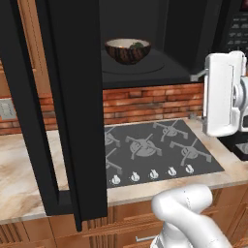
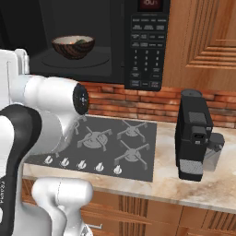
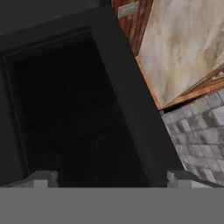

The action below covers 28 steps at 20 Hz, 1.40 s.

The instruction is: The microwave is finished heating the shrimp and squash. Take the bowl containing the food and place it on the dining counter.

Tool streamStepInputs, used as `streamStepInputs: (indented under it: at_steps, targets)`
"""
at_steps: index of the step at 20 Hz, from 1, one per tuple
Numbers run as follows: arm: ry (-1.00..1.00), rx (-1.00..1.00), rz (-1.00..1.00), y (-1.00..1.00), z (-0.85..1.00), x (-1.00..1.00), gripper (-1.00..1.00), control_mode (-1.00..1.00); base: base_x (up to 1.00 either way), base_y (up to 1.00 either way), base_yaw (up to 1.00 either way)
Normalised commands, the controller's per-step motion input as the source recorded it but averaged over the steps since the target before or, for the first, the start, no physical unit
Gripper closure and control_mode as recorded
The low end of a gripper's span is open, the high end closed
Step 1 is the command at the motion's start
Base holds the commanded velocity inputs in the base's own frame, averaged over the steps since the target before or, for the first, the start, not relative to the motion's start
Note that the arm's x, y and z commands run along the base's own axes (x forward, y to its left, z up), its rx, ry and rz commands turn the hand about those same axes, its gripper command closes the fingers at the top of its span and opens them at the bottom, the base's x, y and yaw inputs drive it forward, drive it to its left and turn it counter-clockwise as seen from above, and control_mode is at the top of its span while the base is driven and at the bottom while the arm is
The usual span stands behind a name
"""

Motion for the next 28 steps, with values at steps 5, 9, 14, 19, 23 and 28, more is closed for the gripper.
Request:
streamStepInputs:
  at_steps: [5, 9, 14, 19, 23, 28]
  targets:
    - [-0.17, -0.34, -0.12, -0.92, 0.04, 0.86, -1.0, -1.0, 0.0, 0.0, 0.0]
    - [-0.19, -0.44, -0.29, -0.22, 0.0, 1.0, -1.0, -1.0, 0.0, 0.0, 0.0]
    - [-0.22, -0.23, -0.27, 0.53, 0.0, 0.95, -1.0, -1.0, 0.0, 0.0, 0.0]
    - [-0.11, 0.0, -0.01, 0.11, 0.04, 0.1, -1.0, -1.0, 0.0, 0.0, 0.0]
    - [0.0, 0.01, -0.04, 0.01, -0.12, 0.61, -1.0, -1.0, 0.0, 0.0, 0.0]
    - [0.0, 0.01, -0.21, -0.2, -0.2, 0.98, -1.0, -1.0, 0.0, 0.0, 0.0]
